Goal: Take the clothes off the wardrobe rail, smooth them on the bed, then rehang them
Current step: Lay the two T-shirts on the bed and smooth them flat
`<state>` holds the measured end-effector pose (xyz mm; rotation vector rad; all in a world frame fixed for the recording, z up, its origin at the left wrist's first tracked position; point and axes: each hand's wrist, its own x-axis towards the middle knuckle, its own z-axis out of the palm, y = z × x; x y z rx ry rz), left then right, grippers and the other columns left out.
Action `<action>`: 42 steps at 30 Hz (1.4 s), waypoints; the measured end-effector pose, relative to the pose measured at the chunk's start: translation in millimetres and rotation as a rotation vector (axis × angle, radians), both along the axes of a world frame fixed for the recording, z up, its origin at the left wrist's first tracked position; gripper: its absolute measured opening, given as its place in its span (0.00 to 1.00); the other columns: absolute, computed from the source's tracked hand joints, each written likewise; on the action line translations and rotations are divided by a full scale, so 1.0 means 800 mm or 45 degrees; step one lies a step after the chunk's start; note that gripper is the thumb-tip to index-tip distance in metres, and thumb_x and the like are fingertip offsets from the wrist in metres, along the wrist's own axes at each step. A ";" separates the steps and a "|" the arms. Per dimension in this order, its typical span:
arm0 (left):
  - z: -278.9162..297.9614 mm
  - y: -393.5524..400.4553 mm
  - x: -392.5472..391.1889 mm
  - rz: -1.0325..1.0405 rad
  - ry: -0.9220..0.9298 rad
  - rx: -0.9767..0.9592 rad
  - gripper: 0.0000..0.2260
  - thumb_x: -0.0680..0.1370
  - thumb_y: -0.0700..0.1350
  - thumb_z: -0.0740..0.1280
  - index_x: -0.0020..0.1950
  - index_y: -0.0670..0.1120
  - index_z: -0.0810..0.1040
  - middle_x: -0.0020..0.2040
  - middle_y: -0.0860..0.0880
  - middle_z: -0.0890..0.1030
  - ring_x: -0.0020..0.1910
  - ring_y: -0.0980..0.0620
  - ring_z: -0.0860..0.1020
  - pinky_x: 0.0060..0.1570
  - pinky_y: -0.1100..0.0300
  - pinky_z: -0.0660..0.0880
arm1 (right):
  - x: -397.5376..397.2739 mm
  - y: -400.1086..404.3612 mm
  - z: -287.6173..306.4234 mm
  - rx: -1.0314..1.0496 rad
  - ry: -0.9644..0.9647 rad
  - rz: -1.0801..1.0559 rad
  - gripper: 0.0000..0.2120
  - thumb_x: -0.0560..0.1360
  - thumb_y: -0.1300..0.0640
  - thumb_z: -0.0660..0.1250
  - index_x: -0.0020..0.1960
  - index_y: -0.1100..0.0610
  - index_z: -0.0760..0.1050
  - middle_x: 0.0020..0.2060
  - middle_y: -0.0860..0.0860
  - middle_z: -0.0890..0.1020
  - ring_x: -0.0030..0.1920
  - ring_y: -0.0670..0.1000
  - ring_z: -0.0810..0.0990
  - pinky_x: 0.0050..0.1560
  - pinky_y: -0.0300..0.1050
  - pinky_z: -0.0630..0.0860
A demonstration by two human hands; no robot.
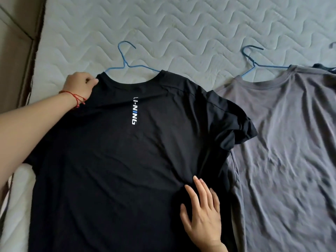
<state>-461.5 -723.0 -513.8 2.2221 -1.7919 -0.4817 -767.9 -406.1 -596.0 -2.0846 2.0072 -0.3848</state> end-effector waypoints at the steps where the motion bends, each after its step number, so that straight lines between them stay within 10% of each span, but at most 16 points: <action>1: 0.010 0.007 -0.005 0.033 0.030 -0.039 0.14 0.78 0.43 0.61 0.54 0.34 0.78 0.55 0.33 0.79 0.57 0.35 0.74 0.58 0.51 0.69 | -0.002 -0.009 0.005 -0.047 -0.055 -0.009 0.20 0.69 0.48 0.61 0.60 0.51 0.70 0.64 0.50 0.72 0.65 0.50 0.69 0.65 0.43 0.59; 11: 0.093 0.104 -0.071 0.194 0.205 -0.289 0.10 0.76 0.42 0.64 0.49 0.36 0.80 0.47 0.37 0.82 0.46 0.42 0.78 0.48 0.59 0.69 | -0.147 -0.255 0.114 -0.168 -0.708 -0.647 0.16 0.74 0.57 0.55 0.56 0.61 0.74 0.53 0.59 0.77 0.53 0.58 0.75 0.47 0.39 0.63; 20: 0.123 0.139 -0.141 0.260 0.114 -0.372 0.08 0.76 0.42 0.65 0.45 0.38 0.80 0.40 0.45 0.80 0.41 0.49 0.75 0.44 0.59 0.68 | -0.180 -0.399 0.101 0.364 -0.602 -0.661 0.15 0.78 0.55 0.55 0.52 0.64 0.73 0.51 0.64 0.77 0.60 0.64 0.73 0.54 0.50 0.69; 34: 0.107 0.136 -0.130 0.361 0.165 -0.344 0.06 0.75 0.41 0.66 0.42 0.39 0.80 0.40 0.41 0.82 0.44 0.40 0.79 0.49 0.52 0.74 | -0.160 -0.435 0.079 0.418 -0.362 -0.810 0.20 0.74 0.59 0.61 0.62 0.69 0.70 0.62 0.66 0.73 0.62 0.67 0.72 0.61 0.56 0.70; 42: 0.121 0.149 -0.139 0.368 0.171 -0.330 0.07 0.75 0.42 0.66 0.43 0.39 0.81 0.38 0.43 0.80 0.42 0.42 0.79 0.47 0.52 0.74 | -0.163 -0.398 0.105 0.379 -0.530 -0.751 0.09 0.71 0.60 0.60 0.33 0.63 0.70 0.41 0.61 0.73 0.50 0.65 0.77 0.49 0.52 0.73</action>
